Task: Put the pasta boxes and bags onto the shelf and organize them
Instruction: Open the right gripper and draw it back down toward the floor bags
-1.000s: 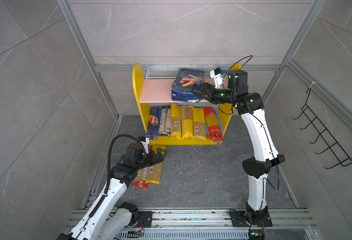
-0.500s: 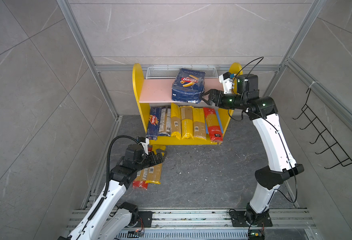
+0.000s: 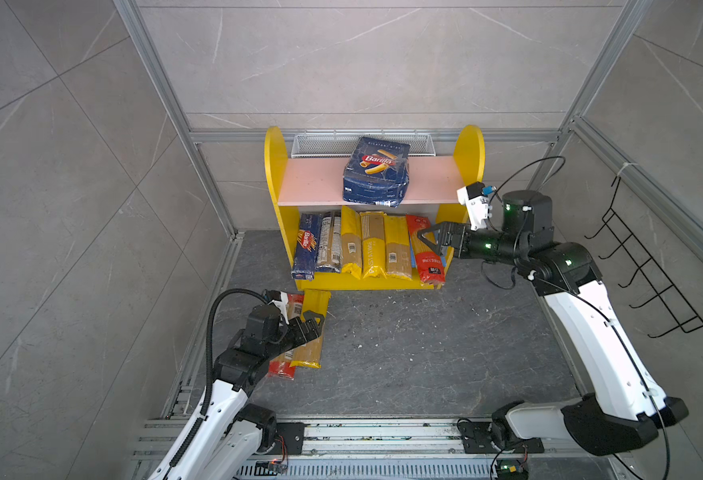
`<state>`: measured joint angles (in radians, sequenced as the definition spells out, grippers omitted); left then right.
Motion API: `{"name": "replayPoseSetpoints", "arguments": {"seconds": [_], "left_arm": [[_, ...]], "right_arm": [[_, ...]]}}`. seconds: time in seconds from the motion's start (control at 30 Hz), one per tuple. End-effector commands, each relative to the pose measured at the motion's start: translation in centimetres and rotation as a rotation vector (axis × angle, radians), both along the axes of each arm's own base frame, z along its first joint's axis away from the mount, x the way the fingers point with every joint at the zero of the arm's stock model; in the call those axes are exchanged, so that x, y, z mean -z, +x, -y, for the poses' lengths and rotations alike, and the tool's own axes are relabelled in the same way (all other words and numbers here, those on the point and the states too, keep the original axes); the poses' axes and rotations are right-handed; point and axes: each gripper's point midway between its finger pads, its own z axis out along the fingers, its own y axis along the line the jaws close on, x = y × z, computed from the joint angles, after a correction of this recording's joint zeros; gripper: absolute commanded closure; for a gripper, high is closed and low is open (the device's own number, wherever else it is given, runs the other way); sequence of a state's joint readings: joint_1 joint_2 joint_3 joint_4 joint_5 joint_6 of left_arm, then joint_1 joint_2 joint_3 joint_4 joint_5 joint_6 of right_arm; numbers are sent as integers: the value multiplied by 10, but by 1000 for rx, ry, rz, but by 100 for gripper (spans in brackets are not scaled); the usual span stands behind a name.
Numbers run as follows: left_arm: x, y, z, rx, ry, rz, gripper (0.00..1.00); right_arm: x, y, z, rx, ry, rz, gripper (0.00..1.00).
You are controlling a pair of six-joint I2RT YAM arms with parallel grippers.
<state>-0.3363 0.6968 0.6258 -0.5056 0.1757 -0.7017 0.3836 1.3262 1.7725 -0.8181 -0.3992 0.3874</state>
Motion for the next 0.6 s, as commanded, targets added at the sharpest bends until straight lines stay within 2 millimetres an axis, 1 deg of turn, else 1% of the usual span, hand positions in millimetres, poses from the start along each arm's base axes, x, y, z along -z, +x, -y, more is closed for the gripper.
{"name": "replayPoseSetpoints", "arguments": {"seconds": [0.0, 0.13, 0.3, 0.47, 0.57], "left_arm": [[9, -8, -11, -66, -3, -30, 0], [17, -17, -14, -89, -34, -39, 0], [22, -27, -18, -102, -44, -47, 0], [27, -34, -19, -98, -46, -53, 0], [35, -37, -19, -97, -48, -72, 0]], "right_arm": [[14, -15, 4, -16, -21, 0, 2], [45, -33, 10, -21, -43, -58, 2], [85, -52, 16, -16, -62, -139, 2], [117, -73, 23, -9, -68, -190, 2], [136, -85, 27, -5, -60, -220, 2]]}}
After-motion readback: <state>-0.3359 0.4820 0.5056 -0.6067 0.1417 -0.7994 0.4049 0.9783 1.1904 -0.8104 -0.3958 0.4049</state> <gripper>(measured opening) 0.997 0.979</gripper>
